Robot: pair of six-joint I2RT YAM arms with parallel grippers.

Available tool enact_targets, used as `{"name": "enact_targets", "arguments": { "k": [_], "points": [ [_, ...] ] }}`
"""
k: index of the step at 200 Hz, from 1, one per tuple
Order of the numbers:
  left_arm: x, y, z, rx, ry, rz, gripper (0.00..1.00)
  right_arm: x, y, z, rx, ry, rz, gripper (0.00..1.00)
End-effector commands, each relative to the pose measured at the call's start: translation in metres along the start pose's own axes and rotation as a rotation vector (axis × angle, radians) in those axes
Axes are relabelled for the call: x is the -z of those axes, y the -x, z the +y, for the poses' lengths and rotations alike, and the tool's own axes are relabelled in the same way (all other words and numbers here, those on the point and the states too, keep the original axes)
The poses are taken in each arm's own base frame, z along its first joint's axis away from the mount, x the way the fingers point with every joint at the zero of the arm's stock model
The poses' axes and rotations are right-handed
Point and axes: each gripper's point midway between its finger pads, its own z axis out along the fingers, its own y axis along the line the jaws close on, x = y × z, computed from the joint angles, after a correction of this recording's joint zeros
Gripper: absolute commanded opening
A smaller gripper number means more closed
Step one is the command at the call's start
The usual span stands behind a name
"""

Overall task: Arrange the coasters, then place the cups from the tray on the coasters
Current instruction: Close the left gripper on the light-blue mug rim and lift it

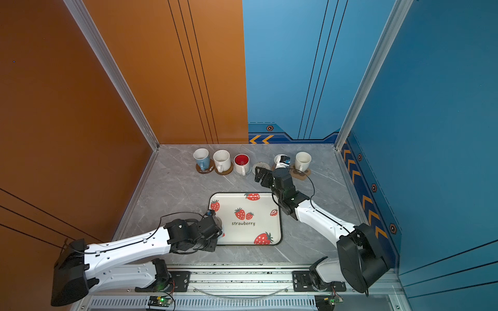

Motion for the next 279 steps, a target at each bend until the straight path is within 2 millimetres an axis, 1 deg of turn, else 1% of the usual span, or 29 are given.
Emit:
{"name": "enact_targets", "arguments": {
  "k": [1,33,59,152,279],
  "points": [
    [-0.005,-0.002,0.003,0.002,0.012,0.011,0.23,-0.003,0.004,0.002,-0.014,0.013,-0.011,0.99],
    [-0.005,0.0,0.001,0.001,0.009,0.014,0.12,-0.003,0.004,0.003,-0.015,0.014,-0.01,0.99],
    [-0.004,-0.001,0.002,0.001,0.01,0.013,0.0,-0.003,0.003,0.002,-0.013,0.012,-0.008,0.99],
    [-0.003,0.0,0.0,-0.009,0.006,0.01,0.0,-0.004,0.002,0.002,-0.014,0.015,-0.002,0.99],
    [0.015,0.012,-0.006,-0.031,0.018,-0.035,0.0,-0.004,0.002,0.002,-0.011,0.019,0.004,0.99]
  ]
}}
